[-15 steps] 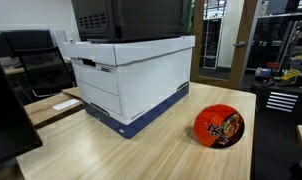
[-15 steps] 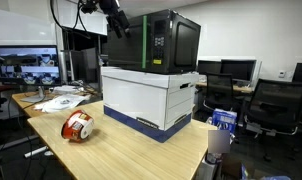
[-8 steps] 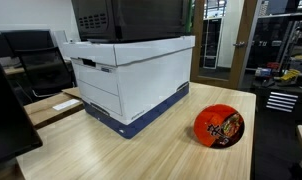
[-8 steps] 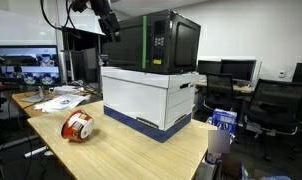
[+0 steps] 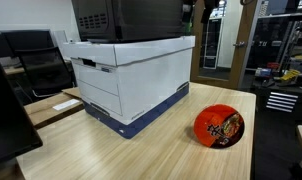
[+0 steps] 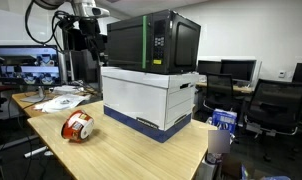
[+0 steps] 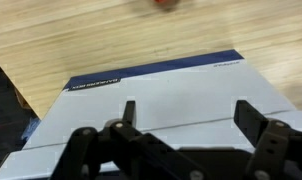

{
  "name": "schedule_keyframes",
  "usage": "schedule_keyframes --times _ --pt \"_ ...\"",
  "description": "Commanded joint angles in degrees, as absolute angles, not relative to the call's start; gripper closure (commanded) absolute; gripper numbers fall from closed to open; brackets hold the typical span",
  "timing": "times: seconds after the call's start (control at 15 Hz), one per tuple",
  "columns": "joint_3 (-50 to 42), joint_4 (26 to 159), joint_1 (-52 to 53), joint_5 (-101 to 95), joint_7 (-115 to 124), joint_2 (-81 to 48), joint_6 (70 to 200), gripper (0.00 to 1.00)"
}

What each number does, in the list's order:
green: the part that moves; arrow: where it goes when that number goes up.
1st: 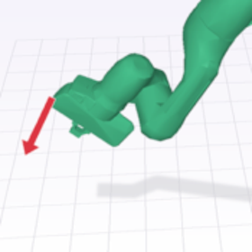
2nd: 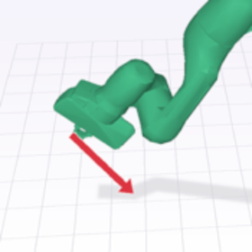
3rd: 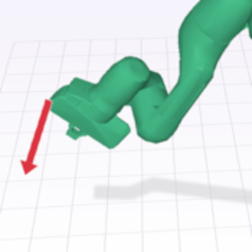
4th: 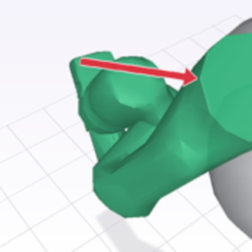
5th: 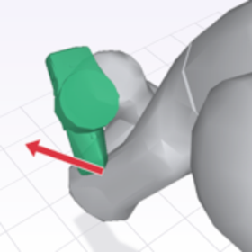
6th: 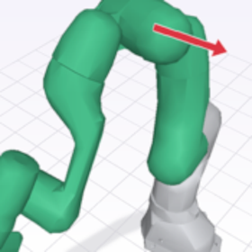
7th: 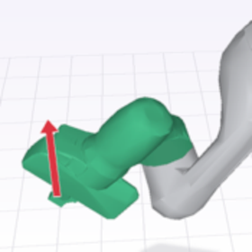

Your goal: Take the container out of the microwave, set it upright on the table, and close the microwave door

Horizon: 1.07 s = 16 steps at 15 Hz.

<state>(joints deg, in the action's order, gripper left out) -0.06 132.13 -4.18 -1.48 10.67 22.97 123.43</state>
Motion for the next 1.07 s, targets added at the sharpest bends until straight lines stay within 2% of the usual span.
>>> schedule_keyframes --times 0.0,0.13,0.2,0.27,0.33,0.87,1.0 --pt "1.1 138.1 -3.1 -1.7 10.4 25.6 124.9 0.0" --pt "1.8 140.6 -2.5 -1.8 10.4 25.7 125.7 0.0" --pt "2.0 141.8 -2.2 -1.9 10.3 25.7 126.3 0.25" --pt "2.2 142.7 -1.9 -1.9 10.1 25.6 126.8 0.26" --pt "2.3 143.5 -1.6 -1.8 9.9 25.4 127.3 0.31" --pt "2.5 149.1 0.7 -0.9 8.0 23.8 129.9 0.89" --pt "2.1 149.5 1.2 -0.2 7.1 23.0 128.7 0.97"
